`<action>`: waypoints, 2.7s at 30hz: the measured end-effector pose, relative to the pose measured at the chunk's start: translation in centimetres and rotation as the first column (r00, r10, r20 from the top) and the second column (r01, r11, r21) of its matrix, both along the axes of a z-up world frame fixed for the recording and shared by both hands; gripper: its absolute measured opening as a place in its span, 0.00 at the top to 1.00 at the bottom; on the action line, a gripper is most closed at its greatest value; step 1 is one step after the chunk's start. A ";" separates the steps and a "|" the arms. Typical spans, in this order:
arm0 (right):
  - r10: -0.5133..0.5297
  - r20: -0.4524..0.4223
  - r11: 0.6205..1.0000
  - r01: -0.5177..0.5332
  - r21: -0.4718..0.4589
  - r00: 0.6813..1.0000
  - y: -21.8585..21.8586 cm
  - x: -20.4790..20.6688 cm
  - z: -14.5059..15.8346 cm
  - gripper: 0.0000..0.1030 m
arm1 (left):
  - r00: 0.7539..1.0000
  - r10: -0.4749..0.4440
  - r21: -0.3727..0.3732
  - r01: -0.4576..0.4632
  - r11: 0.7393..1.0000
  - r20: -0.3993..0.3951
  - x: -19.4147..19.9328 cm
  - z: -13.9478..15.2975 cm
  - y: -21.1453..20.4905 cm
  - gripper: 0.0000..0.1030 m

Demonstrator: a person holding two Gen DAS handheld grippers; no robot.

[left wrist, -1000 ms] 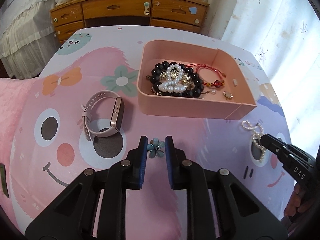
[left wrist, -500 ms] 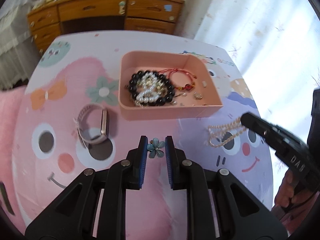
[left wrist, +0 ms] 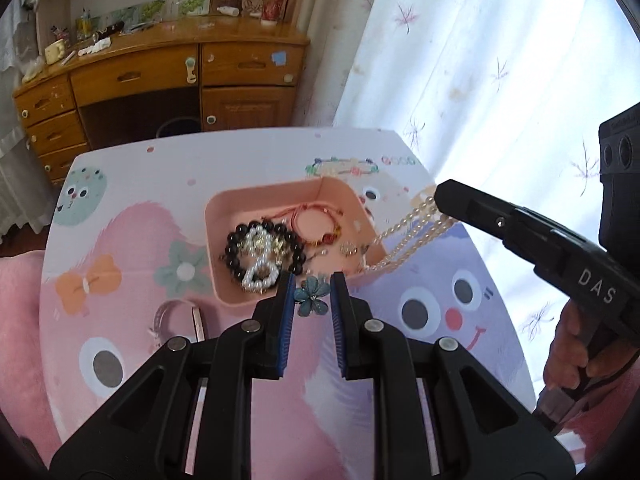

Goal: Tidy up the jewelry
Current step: 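Carry the brooch and pearl necklace into the pink box and open both tools, then grasp the pink-strap smartwatch by its face with the right tool, then lift the smartwatch into the pink box and open the right tool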

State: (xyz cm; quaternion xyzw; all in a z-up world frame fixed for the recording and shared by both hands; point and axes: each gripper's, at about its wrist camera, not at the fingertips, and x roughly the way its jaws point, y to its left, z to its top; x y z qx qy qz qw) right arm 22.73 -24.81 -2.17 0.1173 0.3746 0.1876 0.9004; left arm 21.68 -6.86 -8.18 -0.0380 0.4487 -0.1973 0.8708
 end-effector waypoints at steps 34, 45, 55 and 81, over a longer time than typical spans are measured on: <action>-0.078 -0.143 0.994 0.066 -0.090 0.987 3.2 3.5 -5.3 0.54 | 0.990 0.135 0.041 -0.134 0.990 -0.031 4.5 -4.1 4.8 0.43; -0.020 -0.235 0.990 -0.013 -0.139 0.972 9.0 2.4 -9.1 0.42 | 0.966 0.231 0.105 -0.219 0.970 -0.117 2.9 -7.3 11.3 0.43; -0.011 -0.389 0.990 -0.046 -0.136 0.921 14.4 2.3 -14.1 0.42 | 0.935 0.290 0.217 -0.245 0.945 -0.207 2.4 -10.6 15.3 0.43; -0.065 -0.483 0.971 -0.055 -0.231 0.873 24.8 6.2 -20.7 0.88 | 0.868 0.435 0.322 -0.352 0.879 -0.239 3.0 -13.4 21.9 0.43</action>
